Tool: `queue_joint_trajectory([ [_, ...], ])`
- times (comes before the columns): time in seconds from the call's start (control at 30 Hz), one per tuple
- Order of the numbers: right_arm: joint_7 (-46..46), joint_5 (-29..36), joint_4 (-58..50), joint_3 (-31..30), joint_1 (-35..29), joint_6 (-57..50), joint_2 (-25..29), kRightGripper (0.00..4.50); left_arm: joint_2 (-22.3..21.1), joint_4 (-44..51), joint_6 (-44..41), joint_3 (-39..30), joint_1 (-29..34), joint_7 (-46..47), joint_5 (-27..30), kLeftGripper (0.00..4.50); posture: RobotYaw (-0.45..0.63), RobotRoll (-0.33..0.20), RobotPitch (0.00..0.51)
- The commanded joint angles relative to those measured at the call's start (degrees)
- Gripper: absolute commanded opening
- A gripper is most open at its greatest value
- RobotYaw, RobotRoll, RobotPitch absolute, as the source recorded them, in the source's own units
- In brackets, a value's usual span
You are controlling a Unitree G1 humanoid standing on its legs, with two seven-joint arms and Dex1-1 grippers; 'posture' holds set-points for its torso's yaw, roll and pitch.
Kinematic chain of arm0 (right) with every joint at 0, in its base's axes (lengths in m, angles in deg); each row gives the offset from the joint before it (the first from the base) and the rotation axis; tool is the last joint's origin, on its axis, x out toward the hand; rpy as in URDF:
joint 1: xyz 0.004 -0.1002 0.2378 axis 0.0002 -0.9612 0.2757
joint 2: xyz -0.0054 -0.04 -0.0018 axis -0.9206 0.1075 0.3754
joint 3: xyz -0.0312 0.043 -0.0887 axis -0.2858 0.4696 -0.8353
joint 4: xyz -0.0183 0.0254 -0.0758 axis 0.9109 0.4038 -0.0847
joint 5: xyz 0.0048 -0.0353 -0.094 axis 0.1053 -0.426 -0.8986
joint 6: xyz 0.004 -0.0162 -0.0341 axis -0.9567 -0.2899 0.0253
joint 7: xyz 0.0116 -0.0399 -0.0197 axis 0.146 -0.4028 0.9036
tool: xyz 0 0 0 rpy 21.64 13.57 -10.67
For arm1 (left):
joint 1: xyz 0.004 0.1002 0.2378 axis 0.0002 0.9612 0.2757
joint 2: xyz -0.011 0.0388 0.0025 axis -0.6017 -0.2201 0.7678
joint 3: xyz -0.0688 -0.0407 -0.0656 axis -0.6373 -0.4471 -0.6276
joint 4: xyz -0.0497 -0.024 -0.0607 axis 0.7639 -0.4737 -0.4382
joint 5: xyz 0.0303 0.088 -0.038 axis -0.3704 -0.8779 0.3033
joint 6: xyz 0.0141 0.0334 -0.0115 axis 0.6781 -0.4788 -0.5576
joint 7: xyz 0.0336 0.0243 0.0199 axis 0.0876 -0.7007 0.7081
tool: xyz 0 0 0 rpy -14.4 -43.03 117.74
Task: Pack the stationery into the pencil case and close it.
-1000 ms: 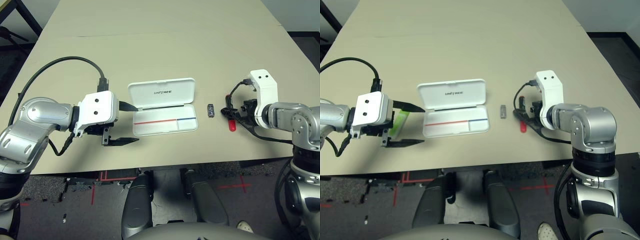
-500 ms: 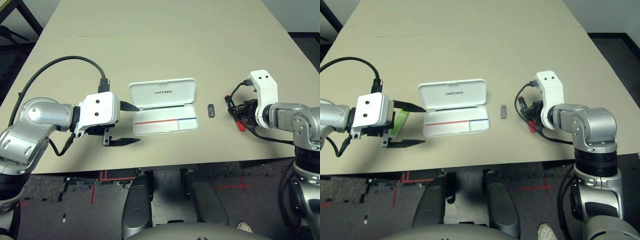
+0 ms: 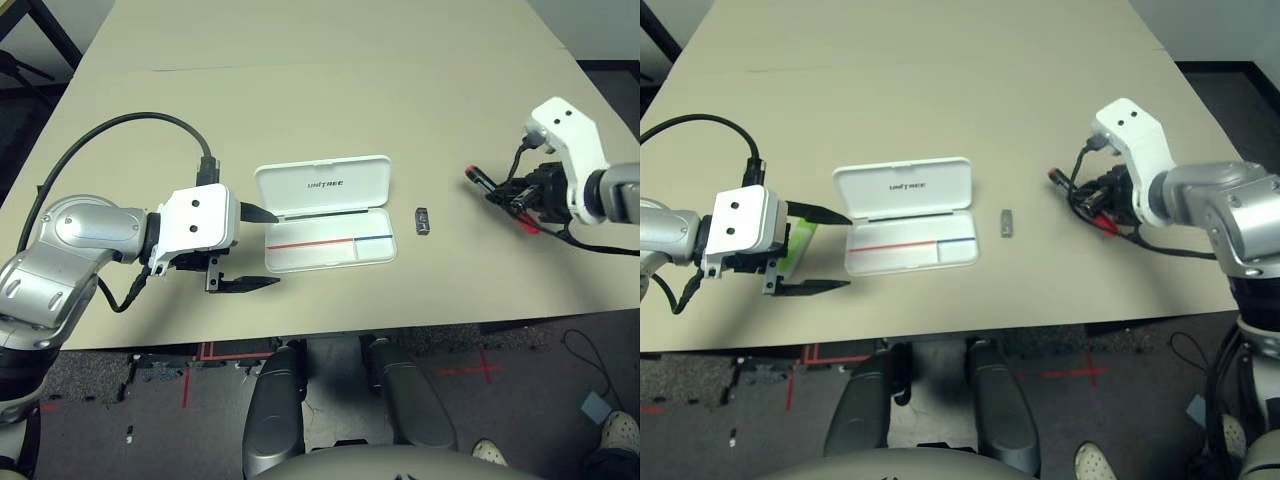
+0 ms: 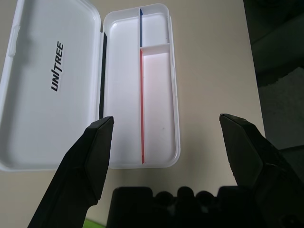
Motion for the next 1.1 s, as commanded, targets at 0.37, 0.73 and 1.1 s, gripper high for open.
queue_joint_trajectory([
  [0.37, 21.2, -2.0, -2.2, -11.1, 10.7, 10.1, -0.6, 0.49, -2.8, 1.3, -0.3, -0.7, 1.8, -0.2, 0.0, 4.50, 0.02, 0.000, 0.227],
  [0.73, 23.3, -4.9, -2.1, -17.2, 15.7, 13.0, -10.9, 0.49, -3.1, 1.5, -0.3, -1.7, 4.0, 0.9, -0.6, 4.50, 0.04, 0.000, 0.223],
  [1.1, 20.0, -10.9, 3.3, -21.2, 19.0, 20.0, -23.9, 0.49, -2.5, 3.4, -1.2, -1.8, 5.3, 3.1, -0.6, 4.50, 0.07, 0.000, 0.222],
])
